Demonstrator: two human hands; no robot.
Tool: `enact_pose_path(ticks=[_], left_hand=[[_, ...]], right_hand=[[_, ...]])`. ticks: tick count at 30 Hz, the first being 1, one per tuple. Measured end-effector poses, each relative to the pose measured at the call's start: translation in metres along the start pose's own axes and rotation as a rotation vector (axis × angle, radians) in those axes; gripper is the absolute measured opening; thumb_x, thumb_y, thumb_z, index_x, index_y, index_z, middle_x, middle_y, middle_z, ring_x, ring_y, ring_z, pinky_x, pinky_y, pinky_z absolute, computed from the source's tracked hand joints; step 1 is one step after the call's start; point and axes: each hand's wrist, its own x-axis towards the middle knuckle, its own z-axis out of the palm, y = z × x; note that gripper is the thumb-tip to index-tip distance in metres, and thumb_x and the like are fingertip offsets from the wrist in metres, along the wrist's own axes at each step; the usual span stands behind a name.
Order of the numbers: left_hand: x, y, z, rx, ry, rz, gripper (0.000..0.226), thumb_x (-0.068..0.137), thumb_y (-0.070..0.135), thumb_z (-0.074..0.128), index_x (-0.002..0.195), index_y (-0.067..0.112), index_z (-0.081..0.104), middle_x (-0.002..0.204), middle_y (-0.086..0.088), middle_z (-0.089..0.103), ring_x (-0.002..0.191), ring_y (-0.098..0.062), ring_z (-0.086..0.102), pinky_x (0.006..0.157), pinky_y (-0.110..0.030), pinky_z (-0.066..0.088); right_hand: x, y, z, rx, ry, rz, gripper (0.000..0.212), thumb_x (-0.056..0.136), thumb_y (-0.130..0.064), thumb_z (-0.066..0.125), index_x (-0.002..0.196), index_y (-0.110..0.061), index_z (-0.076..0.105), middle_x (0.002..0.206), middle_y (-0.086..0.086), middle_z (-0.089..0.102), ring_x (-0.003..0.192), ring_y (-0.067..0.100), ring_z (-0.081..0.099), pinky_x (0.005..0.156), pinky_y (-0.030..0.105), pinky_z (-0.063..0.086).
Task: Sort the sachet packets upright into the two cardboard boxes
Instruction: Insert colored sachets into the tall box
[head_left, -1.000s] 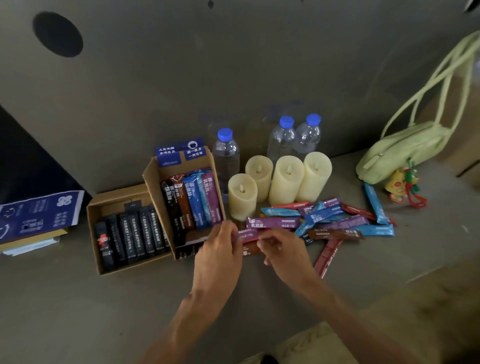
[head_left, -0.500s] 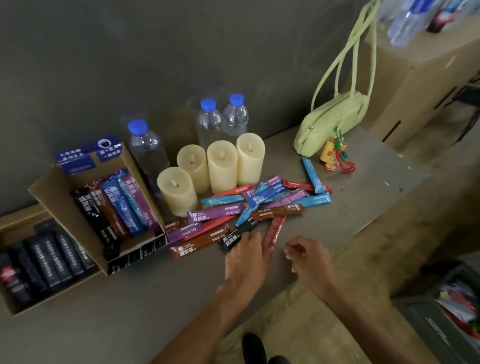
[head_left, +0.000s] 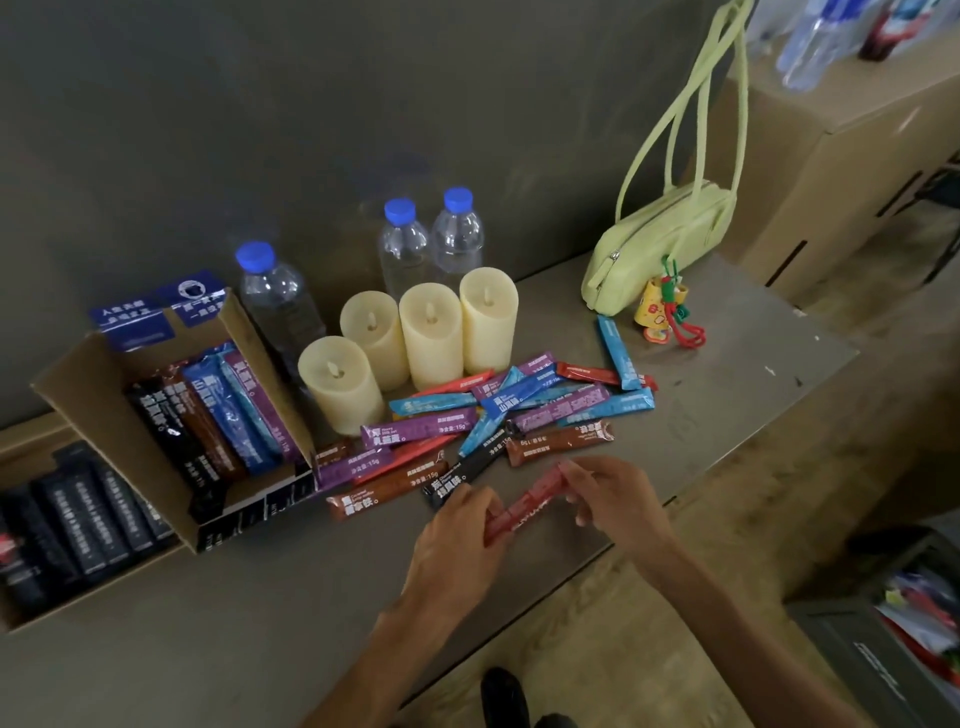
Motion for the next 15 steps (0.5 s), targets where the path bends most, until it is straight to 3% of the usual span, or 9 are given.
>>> enact_pose_path(ticks=[7,9,12,15], left_hand=[[-0.015,-0.018,-0.030,-0.157,0.140,-0.086,0.021,0.083,0.044,0.073,0.092,0.036,0.056,0.093,0.018,0.059,0.080,0.002,0.057,0.072,-0.022,0.051],[-0.020,-0.023,-0.043,-0.339,0.218,-0.153,0.017,0.082,0.034,0.077,0.089,0.033,0.062,0.086,0.016,0.064,0.079,0.002,0.060,0.071,-0.021,0.052],[-0.025,-0.029,-0.058,-0.621,0.272,-0.230,0.014,0.085,0.015,0.075,0.089,0.025,0.067,0.081,0.011,0.071,0.074,-0.006,0.068,0.075,-0.031,0.058],[-0.028,-0.034,-0.063,-0.772,0.362,-0.233,0.016,0.082,0.003,0.075,0.090,0.017,0.071,0.087,0.005,0.075,0.086,-0.011,0.072,0.076,-0.024,0.056]], right_hand=[[-0.004,-0.034,0.007,0.134,-0.148,-0.242,0.019,0.099,-0.021,0.060,0.087,-0.010,0.069,0.063,0.008,0.060,0.053,0.020,0.052,0.047,0.024,0.044],[-0.006,-0.039,0.009,0.253,-0.240,-0.255,0.019,0.099,-0.020,0.058,0.093,-0.005,0.067,0.066,0.009,0.061,0.054,0.020,0.055,0.047,0.024,0.042],[-0.008,-0.048,0.010,0.570,-0.408,-0.153,0.032,0.092,-0.023,0.058,0.105,0.005,0.065,0.083,0.017,0.066,0.068,0.023,0.063,0.056,0.028,0.048],[-0.009,-0.051,0.013,0.552,-0.433,-0.169,0.026,0.091,-0.013,0.060,0.104,0.008,0.065,0.085,0.021,0.067,0.071,0.026,0.065,0.058,0.028,0.052]])
